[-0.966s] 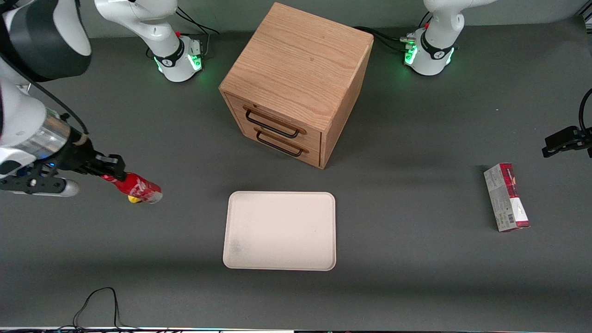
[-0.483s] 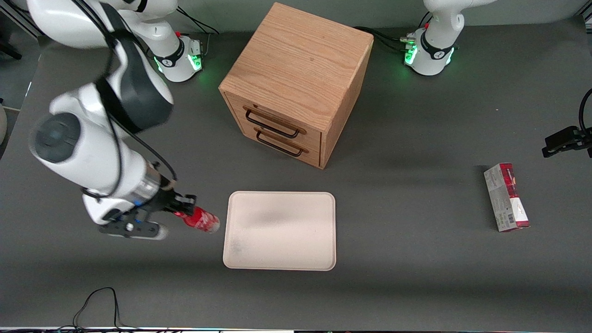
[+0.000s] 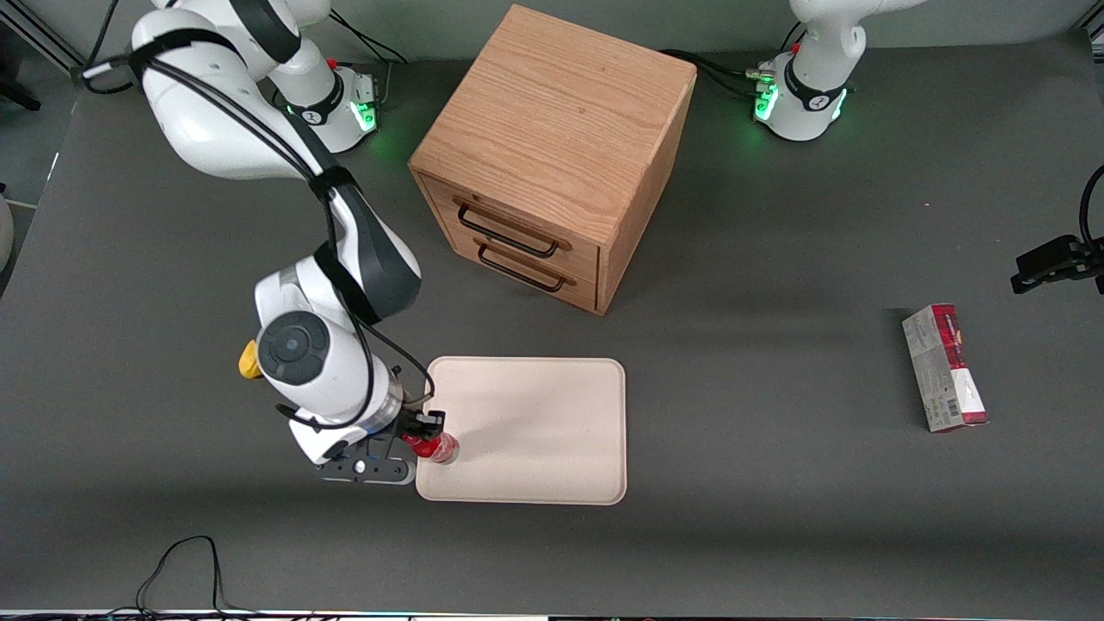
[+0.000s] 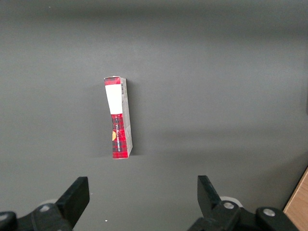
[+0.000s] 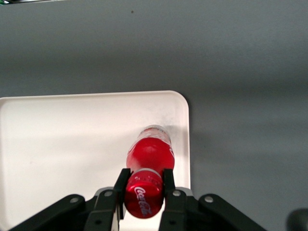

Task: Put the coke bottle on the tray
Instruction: 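Lower the bottle onto the tray's edge and open the right gripper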

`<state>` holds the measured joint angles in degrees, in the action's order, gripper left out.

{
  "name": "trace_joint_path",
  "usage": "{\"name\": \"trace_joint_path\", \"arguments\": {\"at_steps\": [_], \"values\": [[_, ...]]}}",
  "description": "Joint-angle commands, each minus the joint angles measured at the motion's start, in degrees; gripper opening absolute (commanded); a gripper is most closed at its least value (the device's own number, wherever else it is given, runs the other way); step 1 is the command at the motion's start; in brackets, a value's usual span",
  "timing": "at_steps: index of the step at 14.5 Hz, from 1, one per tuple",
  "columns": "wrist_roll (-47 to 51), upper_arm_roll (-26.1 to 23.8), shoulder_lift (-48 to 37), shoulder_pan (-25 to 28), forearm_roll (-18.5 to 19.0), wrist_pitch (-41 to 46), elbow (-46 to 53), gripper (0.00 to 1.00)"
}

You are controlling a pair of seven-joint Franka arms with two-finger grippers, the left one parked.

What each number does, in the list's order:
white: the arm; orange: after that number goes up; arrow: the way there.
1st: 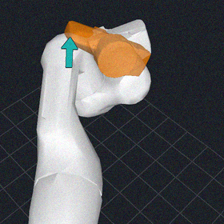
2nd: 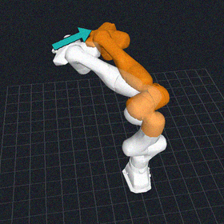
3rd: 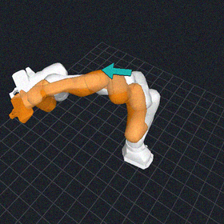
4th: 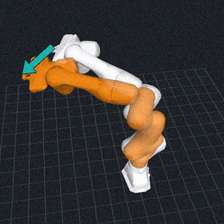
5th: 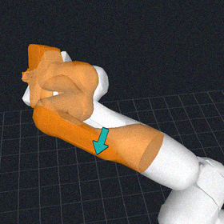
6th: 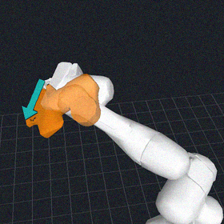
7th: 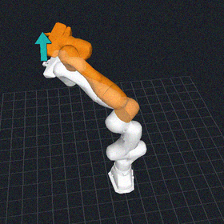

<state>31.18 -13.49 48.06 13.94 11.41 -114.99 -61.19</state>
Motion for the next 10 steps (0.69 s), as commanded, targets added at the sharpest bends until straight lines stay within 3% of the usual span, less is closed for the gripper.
{"name": "trace_joint_path", "arguments": {"at_steps": [1,3,4,5,6,10], "values": [[0.8,0.2,0.1,-0.1,1.5,-7.5,-3.2,0.0],[0.6,0.6,0.1,-0.2,1.4,-7.9,-3.6,0.0],[0.7,0.6,0.1,-0.2,1.5,-7.9,-3.6,0.29],[1.0,0.7,0.1,-0.1,2.0,-8.1,-3.8,0.96],[1.4,0.7,0.1,-0.1,3.2,-8.3,-4.3,1.0],[3.2,0.6,-0.8,-0.1,3.1,-10.0,-3.9,1.0]]}}
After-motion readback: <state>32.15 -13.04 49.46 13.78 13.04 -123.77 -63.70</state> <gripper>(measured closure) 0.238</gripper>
